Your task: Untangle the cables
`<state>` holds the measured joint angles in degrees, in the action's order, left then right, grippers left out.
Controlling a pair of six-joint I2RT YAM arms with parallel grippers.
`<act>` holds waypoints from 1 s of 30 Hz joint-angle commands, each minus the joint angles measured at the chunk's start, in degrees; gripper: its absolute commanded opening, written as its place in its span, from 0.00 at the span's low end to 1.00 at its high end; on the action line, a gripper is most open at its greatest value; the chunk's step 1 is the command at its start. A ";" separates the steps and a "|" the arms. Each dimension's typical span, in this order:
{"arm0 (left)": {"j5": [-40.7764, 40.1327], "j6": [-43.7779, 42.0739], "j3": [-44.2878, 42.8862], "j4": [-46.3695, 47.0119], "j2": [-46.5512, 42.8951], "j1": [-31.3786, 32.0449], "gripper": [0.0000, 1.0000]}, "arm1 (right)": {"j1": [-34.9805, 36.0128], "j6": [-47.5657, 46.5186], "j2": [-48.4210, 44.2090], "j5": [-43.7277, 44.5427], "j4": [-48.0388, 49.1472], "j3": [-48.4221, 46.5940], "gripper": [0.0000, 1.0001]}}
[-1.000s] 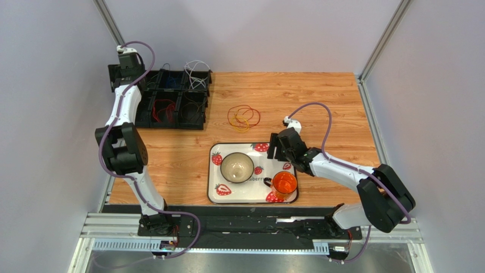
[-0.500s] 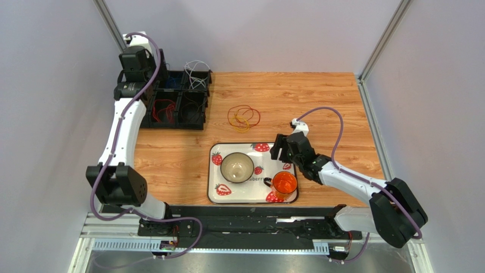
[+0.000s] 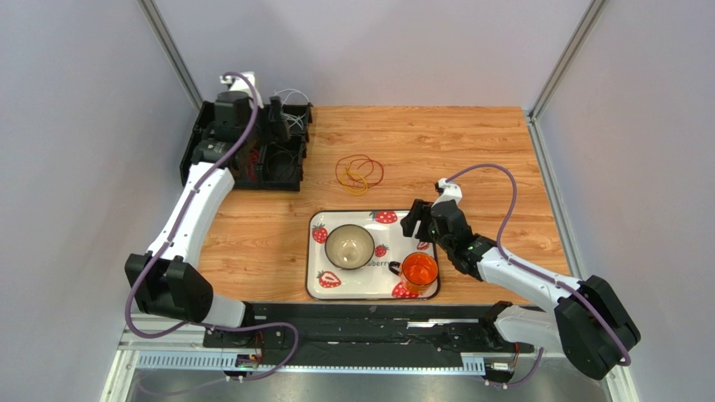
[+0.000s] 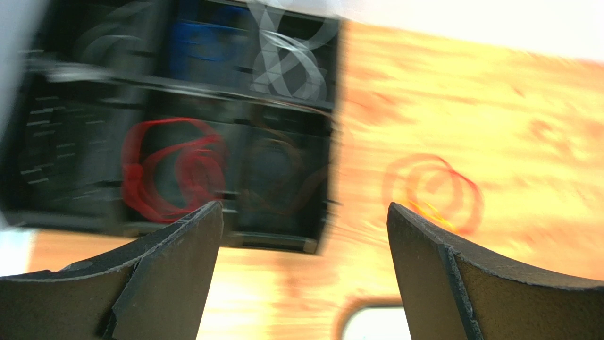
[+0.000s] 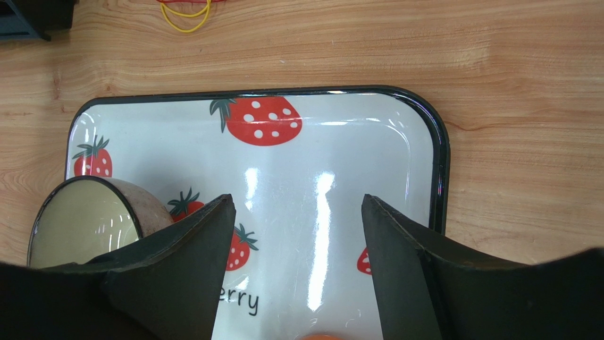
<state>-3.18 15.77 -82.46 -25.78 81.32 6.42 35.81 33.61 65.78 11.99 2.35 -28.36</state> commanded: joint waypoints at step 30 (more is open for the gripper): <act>-2.53 -3.29 -5.52 13.83 31.00 20.30 0.91 | -0.31 2.43 -2.15 1.90 8.11 3.05 0.73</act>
<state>-5.67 13.98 -86.08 -11.44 110.98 26.76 35.81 35.33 64.36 12.43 7.60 -25.21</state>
